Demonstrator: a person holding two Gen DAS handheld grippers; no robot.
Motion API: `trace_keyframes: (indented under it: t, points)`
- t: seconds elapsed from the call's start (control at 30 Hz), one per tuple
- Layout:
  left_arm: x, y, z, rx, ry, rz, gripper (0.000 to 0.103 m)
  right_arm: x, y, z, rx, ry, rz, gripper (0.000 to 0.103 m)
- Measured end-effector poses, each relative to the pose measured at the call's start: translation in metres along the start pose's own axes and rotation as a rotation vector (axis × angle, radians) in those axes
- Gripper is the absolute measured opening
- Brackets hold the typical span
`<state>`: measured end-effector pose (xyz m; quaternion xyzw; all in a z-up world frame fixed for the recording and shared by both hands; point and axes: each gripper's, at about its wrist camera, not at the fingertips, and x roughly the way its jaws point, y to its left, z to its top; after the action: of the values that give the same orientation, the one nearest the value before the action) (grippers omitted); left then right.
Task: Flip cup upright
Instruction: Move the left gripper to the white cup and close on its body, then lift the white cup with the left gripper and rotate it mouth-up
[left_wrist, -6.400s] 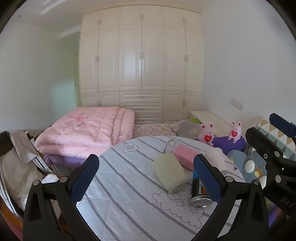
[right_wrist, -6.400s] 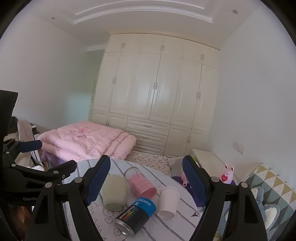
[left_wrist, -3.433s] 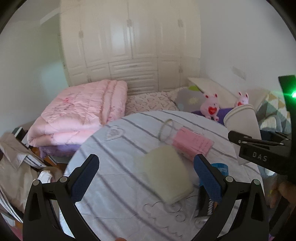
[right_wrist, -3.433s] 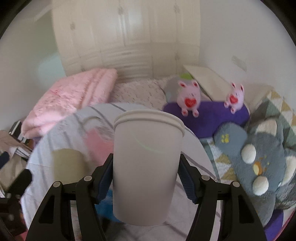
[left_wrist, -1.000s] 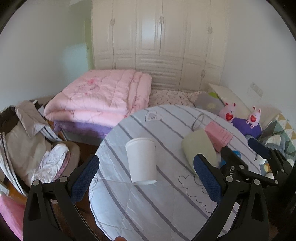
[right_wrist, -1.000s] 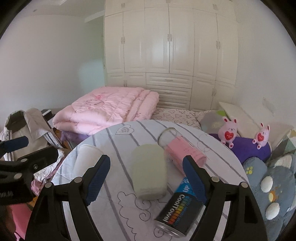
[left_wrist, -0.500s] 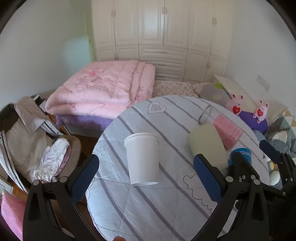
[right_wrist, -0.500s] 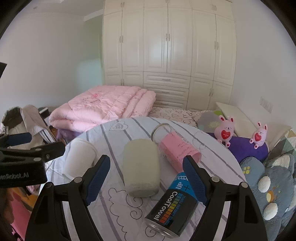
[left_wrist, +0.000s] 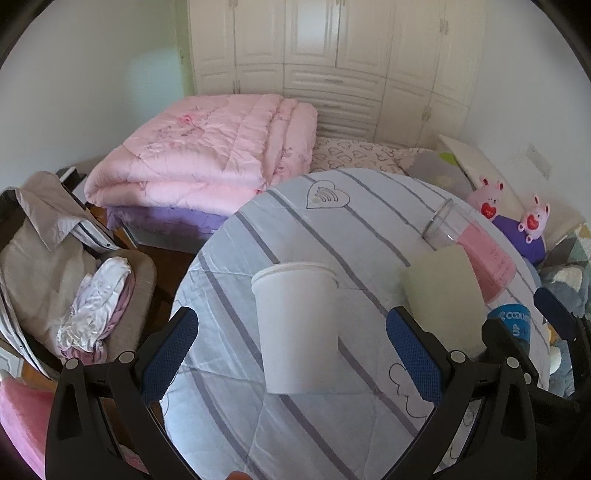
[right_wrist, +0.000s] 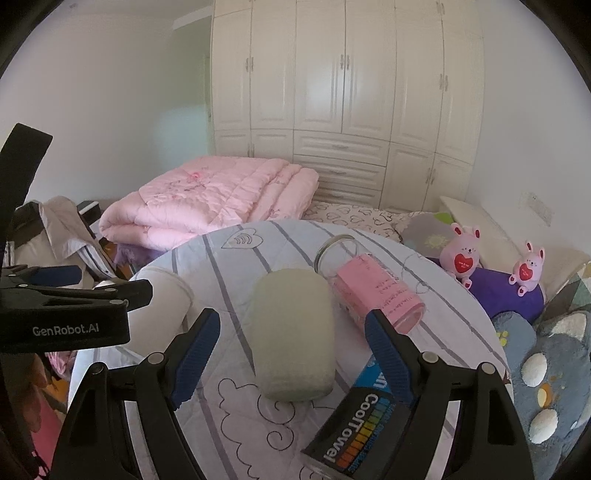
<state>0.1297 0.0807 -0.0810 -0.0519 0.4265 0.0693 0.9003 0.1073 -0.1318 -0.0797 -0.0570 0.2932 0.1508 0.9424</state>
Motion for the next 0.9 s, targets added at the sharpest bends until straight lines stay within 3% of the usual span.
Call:
trace_keyframes:
  t: [0.13, 0.4, 0.67, 0.8, 0.9]
  points:
    - [0.018, -0.003, 0.003, 0.017, 0.028, 0.004, 0.103, 0.008, 0.002, 0.001, -0.001, 0.013, -0.001, 0.082]
    - [0.074, -0.007, 0.015, 0.044, 0.197, 0.012, 0.103, 0.015, 0.006, 0.001, -0.012, 0.038, 0.001, 0.082]
    - [0.088, -0.001, 0.021, 0.004, 0.238, 0.021, 0.102, 0.022, 0.011, 0.002, -0.021, 0.055, 0.006, 0.082]
    - [0.092, -0.002, 0.019, 0.017, 0.25, 0.007, 0.077, 0.026, 0.013, 0.002, -0.027, 0.063, 0.011, 0.082]
    - [0.089, -0.001, 0.021, 0.021, 0.229, 0.002, 0.077, 0.028, 0.017, 0.001, -0.037, 0.07, 0.016, 0.082]
